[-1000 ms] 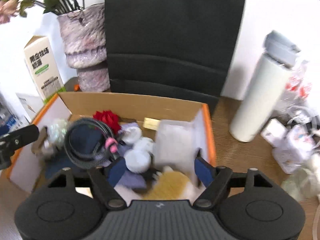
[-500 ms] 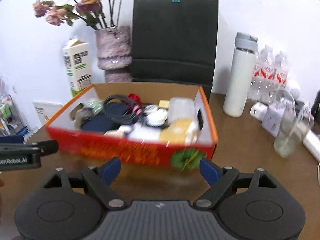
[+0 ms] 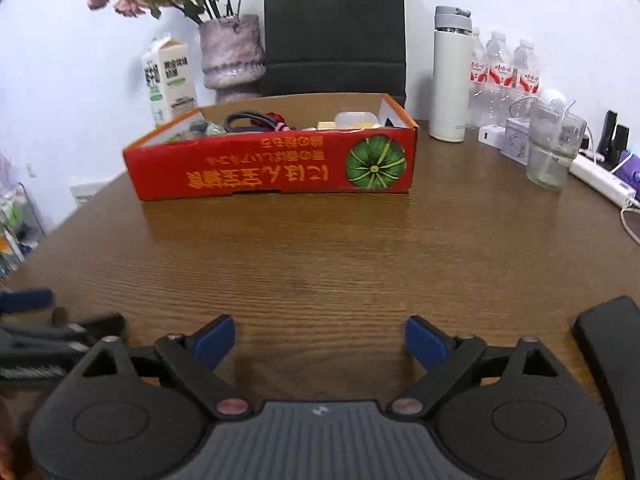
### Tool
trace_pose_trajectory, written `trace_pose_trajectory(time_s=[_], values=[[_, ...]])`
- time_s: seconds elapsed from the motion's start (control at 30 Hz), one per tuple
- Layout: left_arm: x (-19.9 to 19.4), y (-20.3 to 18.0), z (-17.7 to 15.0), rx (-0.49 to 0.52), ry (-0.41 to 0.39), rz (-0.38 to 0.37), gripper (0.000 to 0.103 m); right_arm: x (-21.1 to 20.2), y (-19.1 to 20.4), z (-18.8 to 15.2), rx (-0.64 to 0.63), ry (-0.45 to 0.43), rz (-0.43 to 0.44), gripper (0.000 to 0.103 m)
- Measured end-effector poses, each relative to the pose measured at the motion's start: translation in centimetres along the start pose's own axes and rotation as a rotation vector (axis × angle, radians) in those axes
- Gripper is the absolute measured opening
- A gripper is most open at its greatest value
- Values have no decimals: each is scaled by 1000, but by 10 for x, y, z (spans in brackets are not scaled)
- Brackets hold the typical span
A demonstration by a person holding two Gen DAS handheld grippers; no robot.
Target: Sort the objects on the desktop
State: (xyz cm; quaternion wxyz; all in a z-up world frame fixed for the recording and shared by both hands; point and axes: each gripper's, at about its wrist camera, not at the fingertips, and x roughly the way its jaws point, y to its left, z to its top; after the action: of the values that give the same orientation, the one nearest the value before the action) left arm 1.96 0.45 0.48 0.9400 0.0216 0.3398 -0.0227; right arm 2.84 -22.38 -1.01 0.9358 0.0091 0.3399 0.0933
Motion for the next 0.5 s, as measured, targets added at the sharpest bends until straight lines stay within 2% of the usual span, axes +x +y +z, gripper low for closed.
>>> trace_pose_trajectory(time_s=[0.07,0.17,0.5], values=[[1,-3,-1,20,3,-15,103,1,2,-3,-7,13,7,98],[2,-4,-2,7,10,-30,103,6,7,-4,-39,30,-31,103],[2,-7,-3,-17,10,1,103,7,8,-7,-40,10,-44,103]])
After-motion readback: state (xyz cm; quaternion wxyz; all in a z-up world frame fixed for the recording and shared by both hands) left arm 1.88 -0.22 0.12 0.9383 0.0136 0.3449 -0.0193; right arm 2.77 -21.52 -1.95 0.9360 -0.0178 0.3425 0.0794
